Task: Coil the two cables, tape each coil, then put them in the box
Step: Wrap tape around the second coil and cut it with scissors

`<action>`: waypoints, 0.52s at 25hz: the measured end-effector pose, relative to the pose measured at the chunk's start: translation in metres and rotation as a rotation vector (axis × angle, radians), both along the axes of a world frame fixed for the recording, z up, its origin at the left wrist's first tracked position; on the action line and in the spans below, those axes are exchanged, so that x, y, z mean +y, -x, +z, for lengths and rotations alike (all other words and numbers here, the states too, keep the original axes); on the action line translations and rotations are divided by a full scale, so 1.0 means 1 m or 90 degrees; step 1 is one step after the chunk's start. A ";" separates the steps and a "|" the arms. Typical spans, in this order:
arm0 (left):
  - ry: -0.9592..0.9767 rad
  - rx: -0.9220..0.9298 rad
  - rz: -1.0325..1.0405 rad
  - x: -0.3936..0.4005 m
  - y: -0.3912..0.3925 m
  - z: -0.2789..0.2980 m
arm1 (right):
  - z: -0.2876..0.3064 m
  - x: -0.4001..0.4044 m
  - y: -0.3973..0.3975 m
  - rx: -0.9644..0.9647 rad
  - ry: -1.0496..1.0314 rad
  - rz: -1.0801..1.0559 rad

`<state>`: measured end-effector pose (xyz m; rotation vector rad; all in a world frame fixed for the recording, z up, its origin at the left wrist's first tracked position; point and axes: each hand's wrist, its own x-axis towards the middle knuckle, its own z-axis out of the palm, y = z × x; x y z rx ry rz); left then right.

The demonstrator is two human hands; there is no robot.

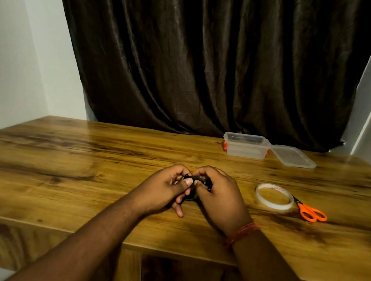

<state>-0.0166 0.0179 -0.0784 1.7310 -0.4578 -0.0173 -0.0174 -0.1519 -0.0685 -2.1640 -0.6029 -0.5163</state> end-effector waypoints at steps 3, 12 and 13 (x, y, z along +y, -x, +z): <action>0.004 -0.001 0.024 -0.001 0.001 0.001 | 0.000 0.000 0.000 -0.018 0.001 -0.016; 0.013 0.037 0.011 0.000 -0.002 -0.002 | 0.000 0.000 0.002 -0.067 0.043 -0.029; 0.020 0.050 0.005 -0.001 -0.002 -0.001 | 0.000 0.000 0.002 -0.066 0.044 -0.026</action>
